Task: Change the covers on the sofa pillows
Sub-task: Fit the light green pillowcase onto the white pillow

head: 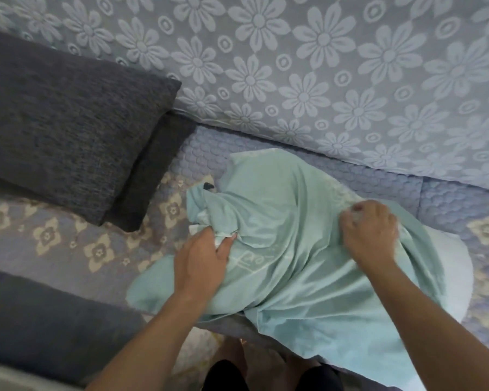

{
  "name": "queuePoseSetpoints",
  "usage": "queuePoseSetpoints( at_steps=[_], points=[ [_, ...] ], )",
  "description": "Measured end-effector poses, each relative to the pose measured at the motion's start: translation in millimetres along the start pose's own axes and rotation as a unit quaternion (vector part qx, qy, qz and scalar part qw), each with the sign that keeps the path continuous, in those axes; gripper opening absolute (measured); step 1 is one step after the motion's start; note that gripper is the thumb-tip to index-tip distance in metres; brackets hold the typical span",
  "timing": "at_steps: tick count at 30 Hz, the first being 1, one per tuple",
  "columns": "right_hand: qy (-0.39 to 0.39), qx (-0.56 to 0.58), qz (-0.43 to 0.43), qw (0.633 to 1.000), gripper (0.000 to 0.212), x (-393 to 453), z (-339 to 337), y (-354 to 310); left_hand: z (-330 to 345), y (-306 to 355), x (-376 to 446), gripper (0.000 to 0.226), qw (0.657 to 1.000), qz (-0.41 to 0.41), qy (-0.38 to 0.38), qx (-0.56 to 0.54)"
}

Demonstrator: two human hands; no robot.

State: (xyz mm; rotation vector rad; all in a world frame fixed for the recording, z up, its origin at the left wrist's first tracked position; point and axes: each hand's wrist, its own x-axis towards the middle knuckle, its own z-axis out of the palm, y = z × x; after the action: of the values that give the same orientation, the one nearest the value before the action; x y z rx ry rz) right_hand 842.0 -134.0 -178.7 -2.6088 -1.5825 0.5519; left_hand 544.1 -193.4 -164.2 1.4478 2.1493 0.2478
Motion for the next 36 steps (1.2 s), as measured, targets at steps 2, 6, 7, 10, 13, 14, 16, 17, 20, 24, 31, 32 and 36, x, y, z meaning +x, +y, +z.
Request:
queuePoseSetpoints(
  at_steps=[2,6,7,10,13,14,16,17,20,24,31,32,36],
  points=[
    [-0.018,-0.065,0.092,0.994,0.060,12.9,-10.0,7.6,-13.3,-8.2,-6.1,0.044,0.999,0.008,0.027,0.039],
    [-0.092,-0.132,0.062,0.985,0.054,-1.9,-16.8,11.9,-22.2,-30.1,-7.7,0.074,0.993,-0.023,-0.026,0.114],
    [-0.077,-0.138,0.033,0.987,0.055,-6.9,-19.4,15.7,-23.4,-35.6,-7.6,0.085,0.991,-0.021,-0.039,0.125],
    [-0.024,-0.151,-0.016,0.988,0.051,-4.9,-38.9,46.7,-30.0,-47.6,-6.6,0.060,0.997,-0.077,0.011,0.015],
    [-0.018,-0.194,0.009,0.981,0.041,12.9,-59.3,89.8,-34.2,-54.8,-9.1,0.044,0.997,-0.071,0.011,-0.026],
    [-0.016,-0.222,0.019,0.975,0.039,16.1,-62.9,99.7,-33.8,-53.9,-8.9,0.043,0.997,-0.066,0.006,-0.030],
    [-0.008,-0.232,0.045,0.972,0.036,12.9,-63.6,111.2,-29.0,-49.8,-7.1,0.040,0.998,-0.045,0.010,-0.035],
    [-0.010,-0.222,0.051,0.974,0.035,8.1,-60.9,114.6,-25.8,-48.8,-4.5,0.040,0.998,-0.043,0.010,-0.035],
    [-0.046,-0.214,0.034,0.975,0.033,-16.7,-51.0,107.4,-22.2,-42.9,-7.4,0.045,0.999,0.002,0.021,0.031],
    [-0.046,-0.248,-0.042,0.967,0.024,-3.1,-37.8,47.3,1.7,-46.6,-35.3,0.032,0.956,0.269,0.041,0.106],
    [-0.296,0.098,-0.259,0.914,0.046,25.3,-7.2,-152.7,11.6,-60.6,-76.2,0.017,0.953,0.297,-0.046,0.019],
    [-0.347,0.074,-0.273,0.894,0.048,17.6,-0.3,-164.4,10.1,-65.5,-84.4,0.023,0.961,0.265,-0.074,-0.017],
    [-0.430,0.078,-0.265,0.859,0.045,-16.1,15.1,-152.9,-14.7,-84.8,-78.6,0.057,0.976,-0.067,-0.027,-0.205]
  ],
)
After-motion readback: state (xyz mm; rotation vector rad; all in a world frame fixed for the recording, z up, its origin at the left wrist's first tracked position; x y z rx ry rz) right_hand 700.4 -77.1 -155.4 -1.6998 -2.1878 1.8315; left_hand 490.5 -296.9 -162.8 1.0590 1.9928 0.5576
